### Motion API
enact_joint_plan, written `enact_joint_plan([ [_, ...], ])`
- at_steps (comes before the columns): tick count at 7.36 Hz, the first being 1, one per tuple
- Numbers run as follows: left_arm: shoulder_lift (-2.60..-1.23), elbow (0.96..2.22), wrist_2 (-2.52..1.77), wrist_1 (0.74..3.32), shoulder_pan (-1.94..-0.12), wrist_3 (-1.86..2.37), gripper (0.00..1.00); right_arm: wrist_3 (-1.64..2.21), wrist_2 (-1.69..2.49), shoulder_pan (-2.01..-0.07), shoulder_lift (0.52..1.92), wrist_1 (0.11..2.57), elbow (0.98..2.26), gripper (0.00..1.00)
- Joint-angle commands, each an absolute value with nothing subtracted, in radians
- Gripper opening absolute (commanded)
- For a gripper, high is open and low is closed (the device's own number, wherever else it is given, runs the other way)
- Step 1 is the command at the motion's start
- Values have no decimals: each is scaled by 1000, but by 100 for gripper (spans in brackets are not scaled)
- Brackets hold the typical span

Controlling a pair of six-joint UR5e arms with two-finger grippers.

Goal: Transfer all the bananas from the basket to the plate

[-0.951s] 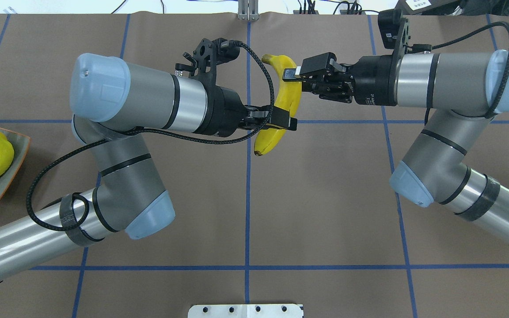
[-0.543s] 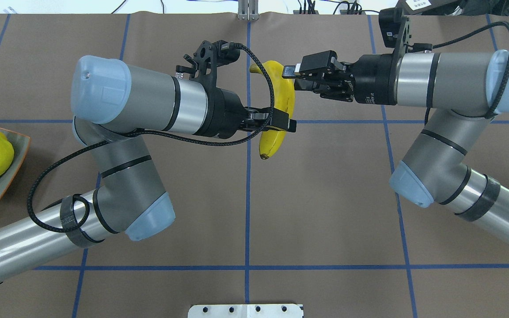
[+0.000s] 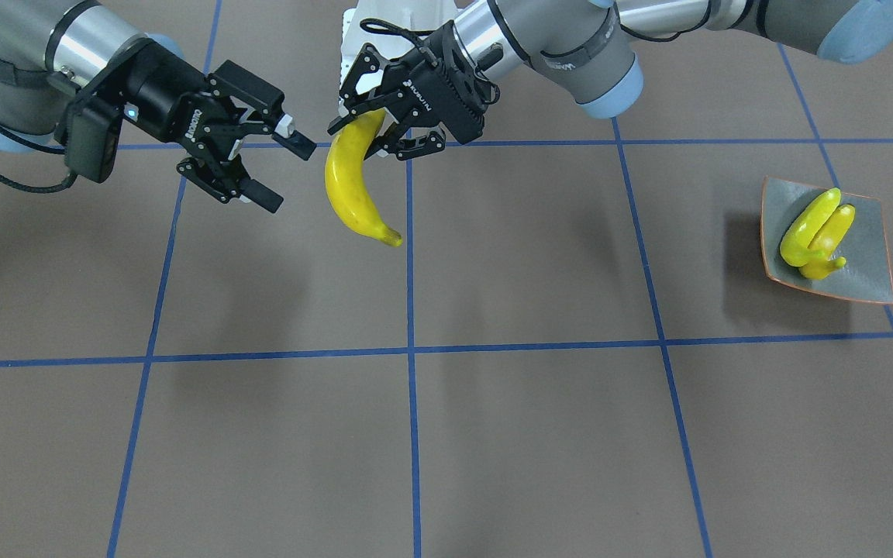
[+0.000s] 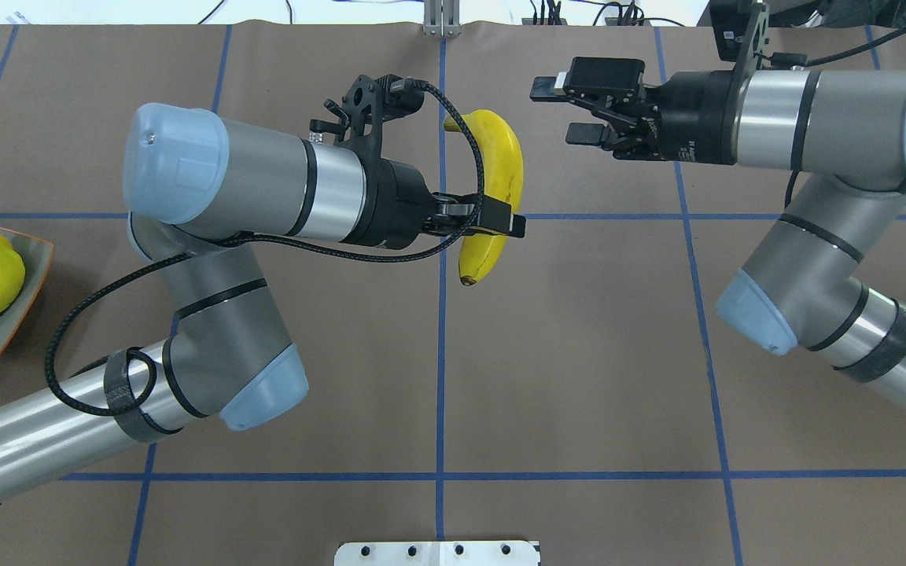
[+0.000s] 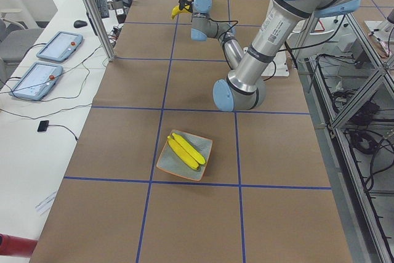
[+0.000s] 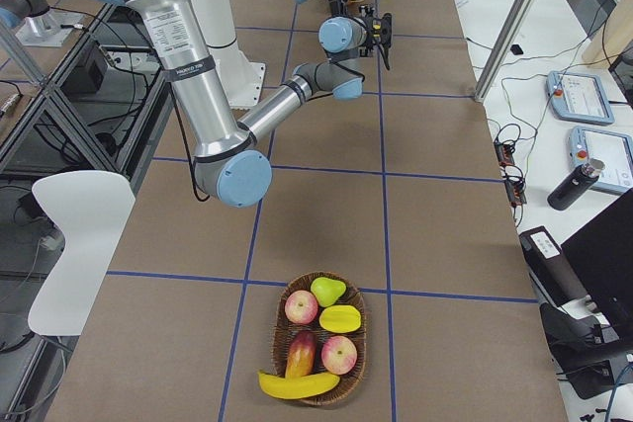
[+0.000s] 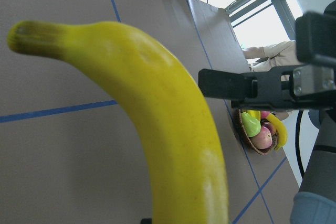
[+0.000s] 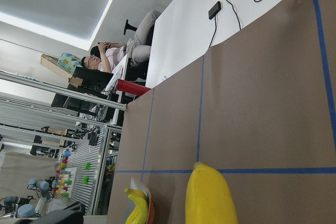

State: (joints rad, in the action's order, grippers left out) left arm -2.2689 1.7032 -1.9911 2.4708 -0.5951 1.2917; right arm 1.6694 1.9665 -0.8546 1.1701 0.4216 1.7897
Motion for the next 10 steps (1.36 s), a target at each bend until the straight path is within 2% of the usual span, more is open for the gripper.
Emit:
enact_joint_plan([
  [1,-2132,1821,-1993,2471,-598,1290,0,1567,2037,-967,1181,667,1786,100],
  [3,-1975,1942,-1994,2465,-612,1289,0,1237,2048,-1035,1235,939,1760,100],
  [4,-1900,1962,-1996,2465,-645,1286,0,1077,2049,-1086,1270,1013,1731,100],
  [7,-1600,2032,-1997,2470,-713,1086,0,682,2183,-1286,1383,1019,1609,100],
  [10,-1360,2040,-1996,2470,-810,796,0,377,2189,-1391,1465,1019,1528,100],
])
